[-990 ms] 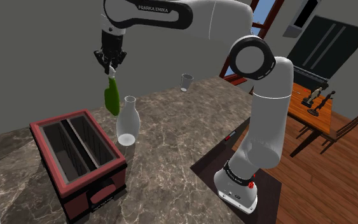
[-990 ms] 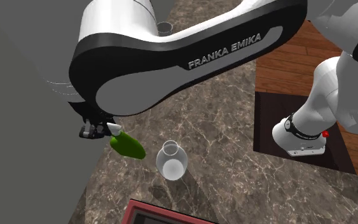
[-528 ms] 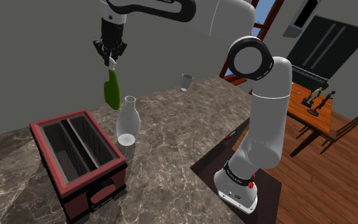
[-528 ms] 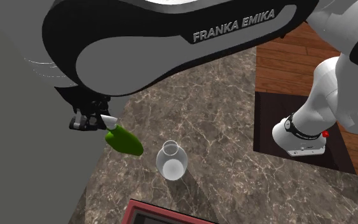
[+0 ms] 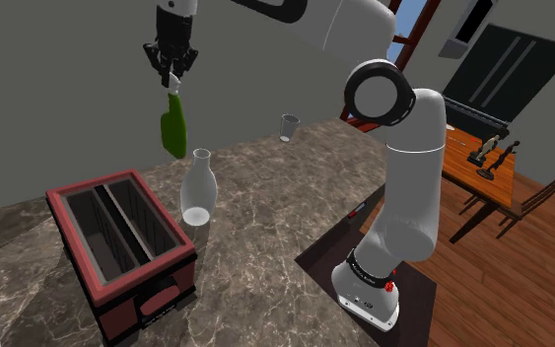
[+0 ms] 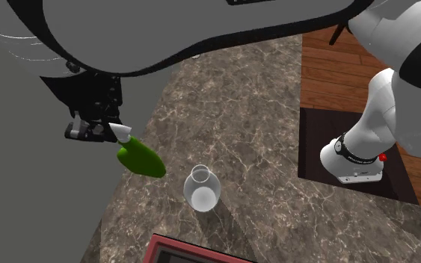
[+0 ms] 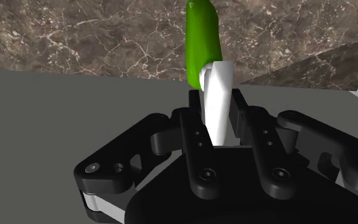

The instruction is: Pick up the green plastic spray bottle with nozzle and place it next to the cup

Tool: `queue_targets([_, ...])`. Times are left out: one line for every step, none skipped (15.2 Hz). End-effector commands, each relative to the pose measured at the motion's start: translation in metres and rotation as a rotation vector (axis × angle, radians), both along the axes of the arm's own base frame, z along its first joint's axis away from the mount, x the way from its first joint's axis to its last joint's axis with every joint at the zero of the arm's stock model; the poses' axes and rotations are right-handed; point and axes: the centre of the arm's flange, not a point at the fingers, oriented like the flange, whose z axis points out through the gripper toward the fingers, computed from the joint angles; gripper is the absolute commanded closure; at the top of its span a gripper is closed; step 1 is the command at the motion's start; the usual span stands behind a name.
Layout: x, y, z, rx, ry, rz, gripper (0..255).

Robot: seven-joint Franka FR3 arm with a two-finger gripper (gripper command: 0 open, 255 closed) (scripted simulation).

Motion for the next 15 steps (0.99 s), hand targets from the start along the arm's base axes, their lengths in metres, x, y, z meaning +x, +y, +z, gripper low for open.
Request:
queue_targets([0.000,0.000,0.010,0.000,0.000,0.000,255])
queue_targets([0.000,0.000,0.016,0.000,0.000,0.000,255])
queue_targets([0.000,0.000,0.021,0.000,0.000,0.000,255])
queue_targets([0.000,0.000,0.026,0.000,0.000,0.000,255])
queue_targets([0.000,0.000,0.031,0.000,0.000,0.000,255])
queue_targets([0.000,0.000,0.037,0.000,0.000,0.000,255])
queue_targets([0.000,0.000,0.042,0.000,0.000,0.000,255])
queue_targets([-0.003,-0.012,0.042,0.000,0.000,0.000,255])
queue_targets([-0.006,-0.025,0.042,0.000,0.000,0.000,255])
queue_targets([-0.009,-0.038,0.042,0.000,0.000,0.000,255])
queue_targets([-0.012,-0.051,0.042,0.000,0.000,0.000,255])
queue_targets([-0.016,-0.064,0.042,0.000,0.000,0.000,255])
queue_targets([-0.019,-0.076,0.042,0.000,0.000,0.000,255])
queue_targets([-0.022,-0.089,0.042,0.000,0.000,0.000,255])
queue_targets([-0.025,-0.102,0.042,0.000,0.000,0.000,255])
